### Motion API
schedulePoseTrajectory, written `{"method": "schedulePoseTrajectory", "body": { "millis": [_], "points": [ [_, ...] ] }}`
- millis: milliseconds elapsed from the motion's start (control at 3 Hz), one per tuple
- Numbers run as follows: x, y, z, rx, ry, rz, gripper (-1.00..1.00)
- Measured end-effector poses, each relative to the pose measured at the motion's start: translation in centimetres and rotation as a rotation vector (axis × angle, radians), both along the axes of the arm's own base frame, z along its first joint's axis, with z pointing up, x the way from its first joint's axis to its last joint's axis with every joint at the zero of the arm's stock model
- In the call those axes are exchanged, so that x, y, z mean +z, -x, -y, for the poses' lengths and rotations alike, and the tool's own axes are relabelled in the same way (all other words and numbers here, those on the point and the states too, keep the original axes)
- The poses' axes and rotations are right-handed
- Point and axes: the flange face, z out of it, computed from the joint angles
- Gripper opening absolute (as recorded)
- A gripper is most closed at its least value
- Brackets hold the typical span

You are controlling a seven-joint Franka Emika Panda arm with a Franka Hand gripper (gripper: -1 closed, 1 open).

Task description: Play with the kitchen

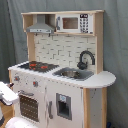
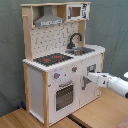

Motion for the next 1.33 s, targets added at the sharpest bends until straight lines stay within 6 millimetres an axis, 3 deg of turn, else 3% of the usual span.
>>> {"method": "schedulePoseTrajectory", "body": {
  "millis": [667,1333],
  "points": [
    [2.1,-1.9,1.6,0.017,0.108,-0.046,1.0],
    [2.0,-5.0,3.1,0.039,0.183,-0.089,1.0]
  ]
}}
